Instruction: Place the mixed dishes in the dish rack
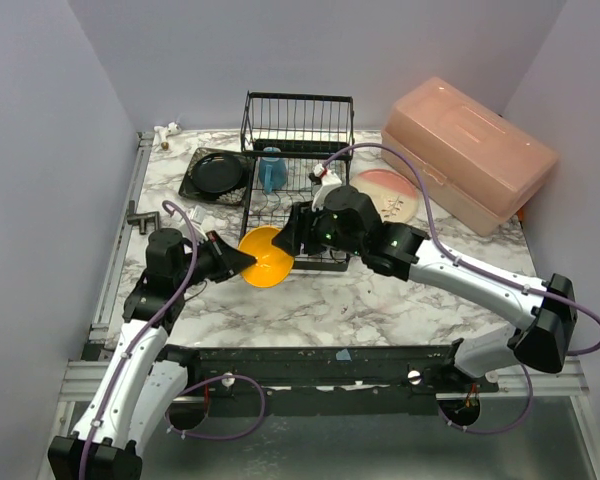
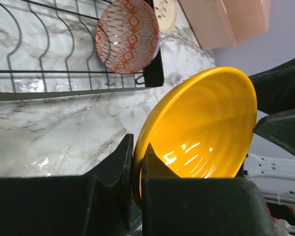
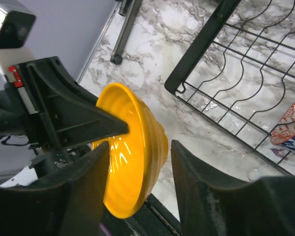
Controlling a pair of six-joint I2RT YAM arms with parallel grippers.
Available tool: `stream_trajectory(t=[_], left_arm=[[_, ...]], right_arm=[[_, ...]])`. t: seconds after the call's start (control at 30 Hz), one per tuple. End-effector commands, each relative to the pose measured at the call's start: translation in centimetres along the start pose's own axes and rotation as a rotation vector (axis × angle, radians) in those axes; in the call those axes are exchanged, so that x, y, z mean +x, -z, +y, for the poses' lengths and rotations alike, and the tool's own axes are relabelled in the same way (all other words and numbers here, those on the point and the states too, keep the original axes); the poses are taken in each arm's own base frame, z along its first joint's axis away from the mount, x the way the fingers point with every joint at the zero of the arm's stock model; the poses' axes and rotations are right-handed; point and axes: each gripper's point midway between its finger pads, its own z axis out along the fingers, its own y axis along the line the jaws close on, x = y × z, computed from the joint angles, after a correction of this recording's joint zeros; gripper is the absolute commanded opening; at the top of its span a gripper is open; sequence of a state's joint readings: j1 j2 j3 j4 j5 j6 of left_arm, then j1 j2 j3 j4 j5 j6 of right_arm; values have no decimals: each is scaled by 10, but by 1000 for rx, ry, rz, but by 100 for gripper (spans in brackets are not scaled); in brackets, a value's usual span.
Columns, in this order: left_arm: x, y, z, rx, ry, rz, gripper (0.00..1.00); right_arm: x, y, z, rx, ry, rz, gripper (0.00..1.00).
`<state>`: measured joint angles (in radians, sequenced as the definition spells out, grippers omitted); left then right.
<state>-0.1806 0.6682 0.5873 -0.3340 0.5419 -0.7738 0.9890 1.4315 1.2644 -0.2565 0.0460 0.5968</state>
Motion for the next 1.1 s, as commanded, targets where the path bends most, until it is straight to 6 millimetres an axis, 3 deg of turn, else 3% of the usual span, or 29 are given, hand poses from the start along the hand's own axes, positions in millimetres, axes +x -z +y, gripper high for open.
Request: stream_trajectory(t=[0.0, 0.07, 0.2, 0.37, 0.5, 0.6, 0.73, 0.8, 0.93, 1.07], left_arm=[[5, 5, -39, 208, 69, 52, 0], [5, 6, -49, 268, 100, 63, 0], [5, 9, -61, 327, 143, 77, 0], [0, 11, -69, 358, 148, 68, 0], [-1, 10, -69, 356, 147, 67, 0], [-1, 9, -67, 351, 148, 68, 0], [0, 9, -66, 350, 149, 67, 0], [-1, 9, -66, 348, 143, 63, 0], [-1, 8, -63, 332, 140, 58, 0], [-1, 7, -58, 299, 133, 51, 0]], right_arm=[[8, 14, 17, -96, -66, 48, 58], [10, 17, 20, -120, -106, 62, 62], [12, 26, 19, -162, -182, 66, 83], [22, 34, 31, -281, -258, 90, 85], [27, 37, 46, -388, -305, 106, 72], [19, 41, 47, -403, -305, 63, 62], [10, 44, 49, -423, -317, 30, 59], [12, 44, 54, -454, -338, 42, 49], [20, 41, 61, -515, -381, 82, 4], [22, 42, 65, -563, -430, 82, 0]])
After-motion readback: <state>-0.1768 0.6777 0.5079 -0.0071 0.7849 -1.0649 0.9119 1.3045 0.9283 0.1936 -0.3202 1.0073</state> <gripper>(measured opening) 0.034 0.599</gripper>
